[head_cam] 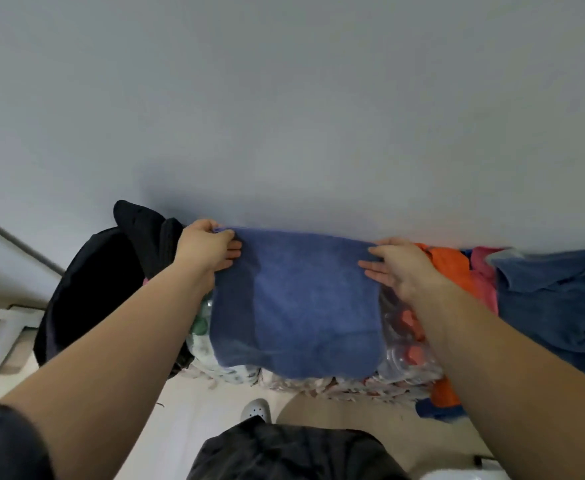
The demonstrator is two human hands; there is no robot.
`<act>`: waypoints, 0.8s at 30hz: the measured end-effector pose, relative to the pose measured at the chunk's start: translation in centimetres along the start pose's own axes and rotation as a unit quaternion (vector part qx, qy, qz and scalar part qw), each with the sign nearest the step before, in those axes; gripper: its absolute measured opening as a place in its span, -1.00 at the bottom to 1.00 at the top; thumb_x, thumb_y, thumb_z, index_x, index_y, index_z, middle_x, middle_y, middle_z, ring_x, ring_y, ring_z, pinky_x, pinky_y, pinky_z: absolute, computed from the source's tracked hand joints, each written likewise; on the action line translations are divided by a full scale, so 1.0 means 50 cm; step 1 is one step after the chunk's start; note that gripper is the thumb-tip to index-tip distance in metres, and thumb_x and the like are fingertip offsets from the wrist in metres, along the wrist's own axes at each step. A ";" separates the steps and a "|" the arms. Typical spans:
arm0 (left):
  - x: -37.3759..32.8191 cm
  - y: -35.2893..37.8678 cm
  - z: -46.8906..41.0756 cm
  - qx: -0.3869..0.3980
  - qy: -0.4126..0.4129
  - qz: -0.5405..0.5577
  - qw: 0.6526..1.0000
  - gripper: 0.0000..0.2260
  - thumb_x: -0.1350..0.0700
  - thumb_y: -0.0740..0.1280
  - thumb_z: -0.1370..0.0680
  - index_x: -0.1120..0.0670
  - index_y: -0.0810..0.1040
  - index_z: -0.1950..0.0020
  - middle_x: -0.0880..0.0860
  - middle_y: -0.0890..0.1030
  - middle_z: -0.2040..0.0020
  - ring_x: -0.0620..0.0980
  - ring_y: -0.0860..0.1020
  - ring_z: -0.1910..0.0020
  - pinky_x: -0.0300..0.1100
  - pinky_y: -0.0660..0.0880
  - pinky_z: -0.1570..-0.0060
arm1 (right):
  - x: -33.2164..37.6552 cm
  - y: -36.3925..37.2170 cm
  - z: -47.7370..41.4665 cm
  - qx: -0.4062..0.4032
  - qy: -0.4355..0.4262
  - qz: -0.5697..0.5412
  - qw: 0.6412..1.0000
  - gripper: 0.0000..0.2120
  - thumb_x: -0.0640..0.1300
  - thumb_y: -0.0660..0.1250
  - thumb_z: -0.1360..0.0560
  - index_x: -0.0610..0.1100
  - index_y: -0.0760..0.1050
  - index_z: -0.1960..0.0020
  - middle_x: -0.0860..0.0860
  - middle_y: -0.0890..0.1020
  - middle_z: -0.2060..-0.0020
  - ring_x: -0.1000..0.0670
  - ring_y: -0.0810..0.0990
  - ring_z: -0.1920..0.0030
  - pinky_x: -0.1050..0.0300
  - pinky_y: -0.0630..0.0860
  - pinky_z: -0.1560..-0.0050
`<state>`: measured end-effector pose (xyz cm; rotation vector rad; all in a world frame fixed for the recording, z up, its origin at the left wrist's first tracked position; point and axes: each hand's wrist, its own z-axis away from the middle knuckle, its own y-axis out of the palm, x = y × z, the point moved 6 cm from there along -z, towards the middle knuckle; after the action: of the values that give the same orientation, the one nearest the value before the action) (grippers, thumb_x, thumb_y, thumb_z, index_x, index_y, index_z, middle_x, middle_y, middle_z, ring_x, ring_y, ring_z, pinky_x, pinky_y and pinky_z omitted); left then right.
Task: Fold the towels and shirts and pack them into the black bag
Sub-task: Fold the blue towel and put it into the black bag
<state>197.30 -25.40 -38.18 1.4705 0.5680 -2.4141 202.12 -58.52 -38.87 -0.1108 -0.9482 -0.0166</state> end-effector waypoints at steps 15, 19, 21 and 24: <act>-0.078 -0.002 -0.029 0.021 0.136 0.020 0.990 -0.89 0.17 0.37 -0.56 0.04 0.53 0.16 0.09 0.71 0.17 0.05 0.70 0.06 0.00 0.61 -0.05 | 0.082 -0.031 0.022 -0.024 -0.200 -0.068 0.977 -0.83 -0.43 0.34 -0.50 -0.18 0.53 0.14 -0.17 0.68 0.14 -0.13 0.71 0.06 0.04 0.60 -0.07; -0.043 -0.039 0.086 -0.004 0.091 0.065 0.994 -0.88 0.13 0.39 -0.56 0.12 0.56 0.16 0.12 0.69 0.19 0.10 0.69 0.07 -0.07 0.59 0.05 | 0.060 -0.059 0.094 0.041 -0.257 0.072 0.963 -0.83 -0.51 0.37 -0.44 -0.28 0.52 0.15 -0.11 0.72 0.05 0.01 0.69 0.05 0.16 0.61 0.05; -0.010 -0.050 0.131 -0.016 0.073 0.059 0.995 -0.80 0.04 0.38 -0.58 0.11 0.57 0.19 0.14 0.65 0.21 0.13 0.67 0.10 -0.02 0.60 0.03 | 0.032 -0.073 0.119 0.069 -0.280 0.160 0.944 -0.83 -0.54 0.36 -0.42 -0.30 0.51 0.15 -0.05 0.70 0.04 0.13 0.67 0.02 0.27 0.57 0.03; 0.052 -0.065 0.166 -0.051 0.059 -0.022 0.997 -0.80 0.07 0.37 -0.58 0.10 0.57 0.22 0.21 0.62 0.22 0.10 0.62 0.18 0.17 0.62 -0.03 | -0.027 -0.087 0.127 0.097 -0.284 0.255 0.919 -0.76 -0.49 0.39 -0.41 -0.16 0.54 0.18 0.04 0.69 -0.01 0.17 0.64 -0.06 0.21 0.56 -0.06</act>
<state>188.21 -26.33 -36.46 1.5810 0.7458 -2.3053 195.89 -62.27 -35.91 -0.1811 -1.4704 0.6222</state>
